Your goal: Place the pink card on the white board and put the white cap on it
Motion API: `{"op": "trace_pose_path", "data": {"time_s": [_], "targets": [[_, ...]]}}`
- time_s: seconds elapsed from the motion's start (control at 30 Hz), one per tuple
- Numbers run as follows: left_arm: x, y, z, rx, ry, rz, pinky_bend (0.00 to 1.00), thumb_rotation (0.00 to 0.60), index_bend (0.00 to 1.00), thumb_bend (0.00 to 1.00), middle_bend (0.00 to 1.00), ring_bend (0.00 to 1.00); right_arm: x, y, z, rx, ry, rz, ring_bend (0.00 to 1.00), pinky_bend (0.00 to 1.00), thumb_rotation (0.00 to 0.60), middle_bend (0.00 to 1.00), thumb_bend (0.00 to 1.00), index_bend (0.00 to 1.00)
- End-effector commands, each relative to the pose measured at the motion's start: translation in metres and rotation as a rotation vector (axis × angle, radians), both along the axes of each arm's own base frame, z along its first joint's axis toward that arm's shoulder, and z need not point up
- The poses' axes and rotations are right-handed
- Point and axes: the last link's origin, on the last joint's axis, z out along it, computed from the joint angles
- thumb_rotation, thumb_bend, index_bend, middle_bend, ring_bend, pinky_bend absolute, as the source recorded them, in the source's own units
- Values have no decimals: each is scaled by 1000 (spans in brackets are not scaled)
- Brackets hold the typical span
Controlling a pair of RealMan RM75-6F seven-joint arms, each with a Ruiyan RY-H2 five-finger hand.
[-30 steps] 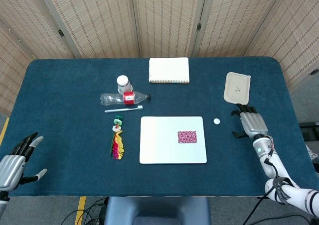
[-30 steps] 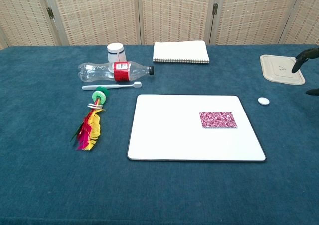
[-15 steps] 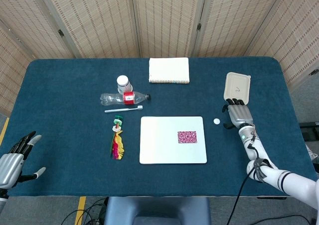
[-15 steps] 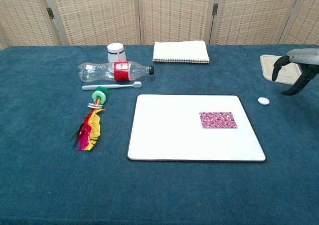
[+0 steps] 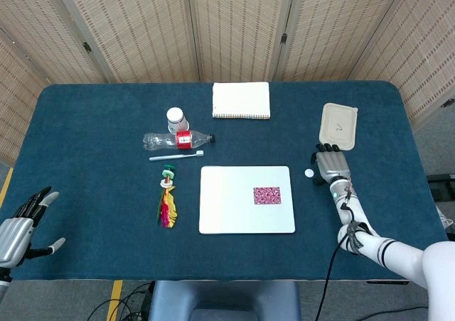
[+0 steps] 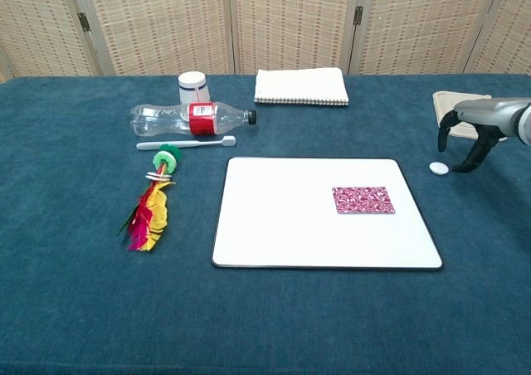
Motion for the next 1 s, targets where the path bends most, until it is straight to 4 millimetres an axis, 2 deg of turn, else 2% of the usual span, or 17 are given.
{"op": "trace_pose_path", "data": {"time_s": [0.03,0.33,0.73,1.0], "targets": [[0,0,0,-4,-4,0,182,600,86,255,30,17,0,-1,-3,-1,8,-4,0,0,600,89,204,400],[-2,1,2,-1,-15,4,182,600,86,255,31,17,3,-3,-15,22,18,-4,0,0,600,89,205,400],[-4,1,3,-6,-22,8,181,600,86,255,30,17,4,-4,-21,30,35,-8,0,0,600,92,207,413],[-5,3,3,-5,-25,13,182,600,86,255,30,17,6,-8,-26,30,39,-5,0,0,600,106,224,457]]}}
